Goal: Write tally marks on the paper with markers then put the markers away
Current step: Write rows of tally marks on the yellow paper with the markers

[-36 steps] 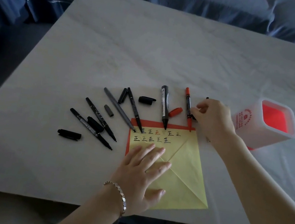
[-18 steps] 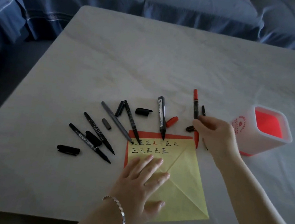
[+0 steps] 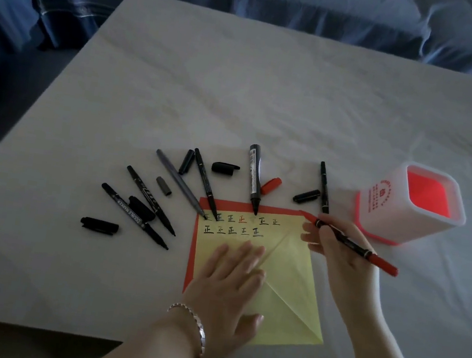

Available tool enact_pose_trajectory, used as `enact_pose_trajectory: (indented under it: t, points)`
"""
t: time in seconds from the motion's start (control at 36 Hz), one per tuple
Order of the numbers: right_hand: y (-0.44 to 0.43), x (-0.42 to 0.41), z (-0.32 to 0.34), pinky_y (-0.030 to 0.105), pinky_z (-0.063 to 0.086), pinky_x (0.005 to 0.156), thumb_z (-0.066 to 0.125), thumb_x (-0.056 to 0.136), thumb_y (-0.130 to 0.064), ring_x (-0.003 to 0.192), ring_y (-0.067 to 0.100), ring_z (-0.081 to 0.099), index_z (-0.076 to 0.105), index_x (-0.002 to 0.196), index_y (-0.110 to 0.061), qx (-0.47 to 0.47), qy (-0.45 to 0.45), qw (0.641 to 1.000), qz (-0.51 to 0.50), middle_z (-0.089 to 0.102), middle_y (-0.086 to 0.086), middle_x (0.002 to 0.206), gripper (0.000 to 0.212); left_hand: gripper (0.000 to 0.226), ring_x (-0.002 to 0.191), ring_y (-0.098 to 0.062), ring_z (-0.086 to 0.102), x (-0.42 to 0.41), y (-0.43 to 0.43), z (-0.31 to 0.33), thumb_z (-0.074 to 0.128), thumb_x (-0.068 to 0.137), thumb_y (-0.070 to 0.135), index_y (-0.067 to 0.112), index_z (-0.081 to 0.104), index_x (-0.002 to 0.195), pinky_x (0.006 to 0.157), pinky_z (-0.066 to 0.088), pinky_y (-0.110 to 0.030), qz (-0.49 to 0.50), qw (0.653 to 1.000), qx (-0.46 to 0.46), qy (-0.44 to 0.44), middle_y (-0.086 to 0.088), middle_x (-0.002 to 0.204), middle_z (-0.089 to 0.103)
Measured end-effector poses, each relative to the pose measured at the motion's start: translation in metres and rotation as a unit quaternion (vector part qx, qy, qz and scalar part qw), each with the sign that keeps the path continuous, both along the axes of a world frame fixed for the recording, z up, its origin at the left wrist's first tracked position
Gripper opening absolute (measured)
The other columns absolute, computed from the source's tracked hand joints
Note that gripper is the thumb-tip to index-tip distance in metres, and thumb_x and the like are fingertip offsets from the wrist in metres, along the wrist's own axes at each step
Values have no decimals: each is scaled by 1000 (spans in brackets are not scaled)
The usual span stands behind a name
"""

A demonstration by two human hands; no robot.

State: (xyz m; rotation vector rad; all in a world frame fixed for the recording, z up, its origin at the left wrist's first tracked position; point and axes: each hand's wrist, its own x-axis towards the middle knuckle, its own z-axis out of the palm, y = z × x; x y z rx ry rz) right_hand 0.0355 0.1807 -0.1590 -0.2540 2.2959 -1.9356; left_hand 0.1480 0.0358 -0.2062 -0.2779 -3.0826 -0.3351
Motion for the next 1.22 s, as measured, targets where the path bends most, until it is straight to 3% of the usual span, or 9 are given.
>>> enact_pose_trajectory:
  t: [0.22, 0.42, 0.67, 0.72, 0.92, 1.22]
  points:
    - [-30, -4, -7, 11, 44, 51, 61, 84, -12, 50, 3, 58, 62, 72, -14, 10, 3, 999, -44, 64, -3, 58, 12, 53, 135, -21, 23, -1, 0, -3, 38, 79, 53, 22, 45, 122, 102, 19, -45, -9, 1000, 15, -2, -4, 142, 40]
    - [-42, 1, -25, 10, 39, 45, 69, 79, -23, 37, 3, 48, 53, 56, -13, 23, 4, 989, -148, 54, -6, 38, 30, 56, 132, -21, 26, -3, 1, -1, 38, 78, 56, 26, 42, 125, 101, 21, -43, -2, 999, 31, 6, -6, 140, 43]
    - [-41, 2, -33, 16, 40, 45, 61, 84, -12, 36, 8, 45, 47, 55, -1, 34, 21, 983, -177, 48, -3, 37, 34, 54, 133, -21, 26, -2, 1, -1, 40, 78, 54, 27, 41, 124, 105, 18, -43, 4, 998, 60, 4, -5, 140, 43]
    - [-42, 3, -33, 17, 40, 46, 60, 84, -11, 37, 9, 45, 47, 56, 2, 38, 25, 985, -168, 50, 5, 41, 34, 54, 133, -21, 25, -2, 0, -1, 40, 78, 54, 26, 42, 125, 105, 17, -43, 4, 998, 63, 3, -6, 140, 43]
    - [-42, 2, -33, 15, 41, 47, 62, 84, -11, 38, 7, 47, 46, 51, -14, 52, 39, 988, -144, 53, 8, 44, 36, 54, 133, -21, 26, -2, 0, -2, 40, 78, 54, 25, 44, 124, 105, 17, -44, 4, 998, 68, -4, -6, 140, 42]
    - [-42, 2, -35, 9, 39, 49, 62, 84, -10, 38, 3, 49, 48, 52, -12, 63, 51, 989, -126, 53, 3, 44, 35, 54, 134, -21, 25, -2, 1, -1, 40, 79, 54, 25, 44, 125, 105, 17, -44, 5, 997, 76, -7, -7, 141, 41]
